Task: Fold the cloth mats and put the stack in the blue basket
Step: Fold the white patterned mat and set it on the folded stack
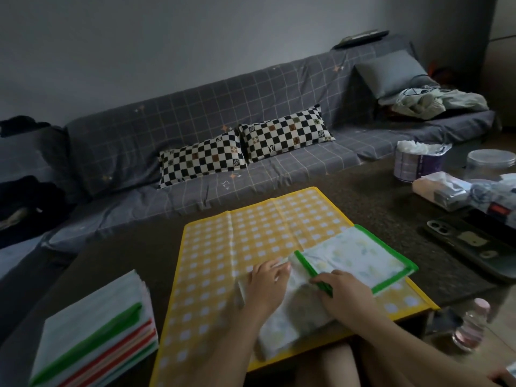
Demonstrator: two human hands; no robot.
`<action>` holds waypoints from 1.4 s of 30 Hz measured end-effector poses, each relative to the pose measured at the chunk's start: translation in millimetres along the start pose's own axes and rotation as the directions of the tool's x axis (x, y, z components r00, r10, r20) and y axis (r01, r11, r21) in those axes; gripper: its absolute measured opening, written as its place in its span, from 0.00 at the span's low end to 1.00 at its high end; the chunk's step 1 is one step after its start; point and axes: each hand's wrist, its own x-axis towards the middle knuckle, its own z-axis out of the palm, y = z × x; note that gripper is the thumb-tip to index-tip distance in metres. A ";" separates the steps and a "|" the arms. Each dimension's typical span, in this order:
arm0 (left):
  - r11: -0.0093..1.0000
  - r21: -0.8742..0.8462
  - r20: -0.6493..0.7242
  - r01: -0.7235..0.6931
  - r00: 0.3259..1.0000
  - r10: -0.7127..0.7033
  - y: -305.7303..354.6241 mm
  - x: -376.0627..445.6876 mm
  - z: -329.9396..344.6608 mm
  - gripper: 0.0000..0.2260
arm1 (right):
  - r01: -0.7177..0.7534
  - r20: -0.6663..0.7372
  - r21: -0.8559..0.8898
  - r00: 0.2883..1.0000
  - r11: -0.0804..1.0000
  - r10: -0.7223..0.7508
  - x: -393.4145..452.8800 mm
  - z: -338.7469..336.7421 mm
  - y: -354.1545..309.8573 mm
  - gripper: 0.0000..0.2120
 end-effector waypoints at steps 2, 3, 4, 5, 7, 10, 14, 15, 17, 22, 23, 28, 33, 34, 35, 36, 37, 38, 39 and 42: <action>1.000 0.020 -0.019 0.005 1.000 -0.005 6.1 -9.4 1.8 0.21 | -0.005 -0.010 -0.068 1.000 0.998 0.005 6.7 -6.9 12.7 0.16; 0.999 0.045 -0.018 0.004 1.000 -0.004 9.7 -14.3 4.1 0.21 | -0.015 -0.020 -0.106 1.000 0.994 0.013 10.5 -11.2 19.6 0.16; 0.998 0.070 -0.014 0.000 1.000 0.001 13.8 -19.1 6.8 0.20 | -0.028 -0.031 -0.137 0.999 0.990 0.024 14.2 -15.5 26.3 0.17; 0.996 0.090 -0.010 -0.007 1.000 0.008 17.8 -23.9 10.3 0.20 | -0.036 -0.043 -0.158 0.999 0.987 0.029 18.2 -19.7 32.4 0.17; 0.991 0.129 -0.013 -0.044 0.999 0.046 25.8 -32.4 17.4 0.19 | -0.036 -0.055 -0.166 0.998 0.985 0.027 26.3 -26.9 42.2 0.17; 0.976 0.196 -0.041 -0.099 0.993 0.109 36.3 -41.2 27.3 0.21 | -0.033 -0.024 -0.181 0.999 0.983 0.029 37.1 -35.8 49.3 0.18; 0.983 0.177 0.007 -0.054 0.999 0.053 43.7 -37.3 30.8 0.22 | 0.007 0.012 -0.245 1.000 0.969 -0.004 33.4 -36.8 49.5 0.16; 0.986 0.156 0.053 -0.056 0.997 0.048 44.8 -32.8 30.3 0.23 | 0.029 0.015 -0.262 1.000 0.965 -0.026 29.2 -34.7 48.8 0.17; 0.982 0.164 0.117 -0.099 0.990 0.080 48.4 -22.8 30.0 0.25 | 0.056 0.030 -0.293 0.998 0.955 -0.050 20.6 -29.5 47.3 0.19; 0.941 0.290 0.157 -0.177 0.978 0.136 54.7 -8.1 39.7 0.26 | 0.023 0.108 -0.345 0.994 0.938 0.015 10.4 -12.3 49.7 0.24; 0.937 0.302 0.157 -0.172 0.979 0.129 53.8 -7.5 41.6 0.26 | 0.015 0.117 -0.342 0.993 0.940 0.027 9.6 -10.0 51.1 0.25; 0.933 0.328 0.147 -0.146 0.984 0.103 51.8 -9.1 42.7 0.29 | -0.130 0.093 -0.290 0.982 0.948 0.163 8.0 -15.9 59.4 0.30; 0.938 0.309 0.123 -0.156 0.985 0.123 51.7 -5.9 43.3 0.29 | -0.177 0.078 -0.317 0.974 0.932 0.212 8.5 -21.4 59.2 0.31; 0.940 0.302 0.104 -0.157 0.986 0.131 52.2 -3.9 42.4 0.28 | -0.173 0.050 -0.326 0.979 0.929 0.199 9.1 -23.3 58.5 0.31; 0.943 0.295 0.071 -0.155 0.988 0.140 53.4 -1.7 41.0 0.28 | -0.168 0.005 -0.317 0.984 0.933 0.179 9.5 -26.5 58.1 0.31; 0.948 0.283 0.030 -0.150 0.989 0.147 55.1 0.4 39.7 0.27 | -0.157 -0.042 -0.282 0.988 0.946 0.151 9.8 -29.6 57.9 0.30; 0.954 0.264 -0.017 -0.142 0.988 0.151 56.8 2.9 38.6 0.28 | -0.133 -0.077 -0.221 0.990 0.966 0.119 10.7 -31.7 58.4 0.28; 0.961 0.240 -0.067 -0.139 0.985 0.159 58.6 5.7 37.8 0.28 | -0.113 -0.091 -0.136 0.991 0.984 0.101 12.8 -32.8 58.7 0.26; 0.969 0.200 -0.108 -0.143 0.980 0.167 59.9 9.7 38.5 0.25 | -0.112 -0.090 -0.023 0.990 0.993 0.109 15.3 -33.7 58.4 0.25; 0.994 -0.039 -0.176 -0.101 0.980 0.092 66.4 24.8 41.4 0.15 | -0.248 -0.126 0.196 0.953 0.949 0.275 27.1 -38.3 57.4 0.23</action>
